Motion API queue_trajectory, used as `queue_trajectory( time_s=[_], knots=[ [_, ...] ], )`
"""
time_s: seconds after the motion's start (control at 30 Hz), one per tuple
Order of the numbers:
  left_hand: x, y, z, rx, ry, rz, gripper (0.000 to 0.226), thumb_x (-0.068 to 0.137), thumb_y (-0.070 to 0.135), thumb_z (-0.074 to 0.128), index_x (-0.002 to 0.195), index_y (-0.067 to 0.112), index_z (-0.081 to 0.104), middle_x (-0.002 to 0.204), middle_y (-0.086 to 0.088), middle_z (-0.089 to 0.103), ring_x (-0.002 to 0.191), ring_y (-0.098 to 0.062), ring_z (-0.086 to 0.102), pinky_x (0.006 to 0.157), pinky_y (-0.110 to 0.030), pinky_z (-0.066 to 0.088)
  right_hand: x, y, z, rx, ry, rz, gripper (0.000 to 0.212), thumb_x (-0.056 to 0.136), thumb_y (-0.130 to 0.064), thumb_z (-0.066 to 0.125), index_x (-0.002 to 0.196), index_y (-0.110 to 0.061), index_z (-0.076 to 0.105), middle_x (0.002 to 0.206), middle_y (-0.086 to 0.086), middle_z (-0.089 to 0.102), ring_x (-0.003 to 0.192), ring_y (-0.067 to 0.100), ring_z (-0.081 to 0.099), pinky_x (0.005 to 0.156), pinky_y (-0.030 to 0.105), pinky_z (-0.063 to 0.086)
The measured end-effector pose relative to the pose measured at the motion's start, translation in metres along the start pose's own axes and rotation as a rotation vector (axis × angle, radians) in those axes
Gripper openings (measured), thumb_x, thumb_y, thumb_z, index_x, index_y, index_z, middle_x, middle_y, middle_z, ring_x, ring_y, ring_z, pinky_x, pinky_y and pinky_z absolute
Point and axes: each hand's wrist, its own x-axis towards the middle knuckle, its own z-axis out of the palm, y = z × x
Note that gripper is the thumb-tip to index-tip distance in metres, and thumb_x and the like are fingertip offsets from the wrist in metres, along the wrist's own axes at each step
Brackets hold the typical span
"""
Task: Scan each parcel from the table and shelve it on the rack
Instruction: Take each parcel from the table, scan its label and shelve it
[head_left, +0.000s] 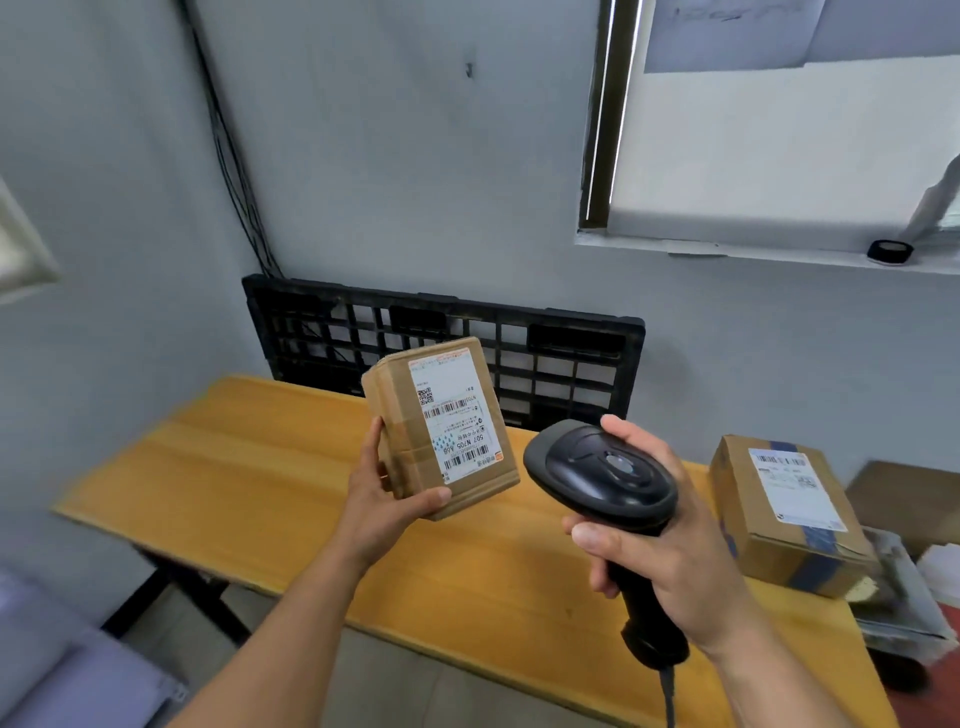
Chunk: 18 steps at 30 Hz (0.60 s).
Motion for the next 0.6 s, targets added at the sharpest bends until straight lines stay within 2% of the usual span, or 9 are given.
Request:
queue_trajectory(
  time_s=[0.13,0.27,0.37,0.53,0.6],
  knots=[
    [-0.038,0.003,-0.019,-0.001,0.113,-0.047,0.116,0.064,0.025,0.089,0.151,0.038,0.012,0.13,-0.003,0.054,0.111,-0.01,0.055,0.073,-0.016,0.045,0.001,0.007,0.008,-0.006,-0.104,-0.02,0.084,0.058,-0.032,0.092,0.129,-0.048,0.05,0.092,0.017,0.072,0.052,0.035,0.063,0.048,0.042,0.054],
    [-0.078,0.007,-0.042,0.015,0.246,-0.065,0.119,0.054,0.039,0.087,0.149,0.039,0.016,0.122,0.007,0.056,0.105,-0.003,0.056,0.071,-0.013,0.044,0.002,0.017,0.027,-0.003,-0.213,-0.046,0.084,0.066,-0.021,0.091,0.134,-0.041,0.046,0.091,0.017,0.072,0.051,0.032,0.063,0.047,0.038,0.053],
    [-0.107,0.004,-0.06,0.021,0.334,-0.095,0.123,0.047,0.053,0.085,0.147,0.045,0.016,0.123,0.01,0.058,0.109,-0.006,0.059,0.079,-0.018,0.047,0.0,0.025,0.045,0.019,-0.283,-0.05,0.084,0.062,-0.015,0.085,0.131,-0.046,0.048,0.094,0.013,0.072,0.051,0.033,0.063,0.046,0.038,0.052],
    [-0.157,0.0,-0.092,0.004,0.481,-0.115,0.11,0.049,0.048,0.087,0.138,0.053,0.023,0.126,0.007,0.06,0.111,-0.005,0.06,0.086,-0.021,0.05,-0.008,0.026,0.086,0.078,-0.395,-0.049,0.083,0.058,-0.017,0.085,0.125,-0.054,0.052,0.098,0.011,0.071,0.051,0.034,0.062,0.047,0.039,0.053],
    [-0.178,0.0,-0.104,0.018,0.549,-0.115,0.106,0.046,0.055,0.084,0.134,0.056,0.024,0.127,0.008,0.058,0.113,-0.005,0.058,0.086,-0.02,0.048,-0.012,0.023,0.105,0.095,-0.437,-0.049,0.082,0.057,-0.016,0.085,0.123,-0.055,0.054,0.098,0.01,0.071,0.05,0.033,0.06,0.047,0.039,0.053]
  ],
)
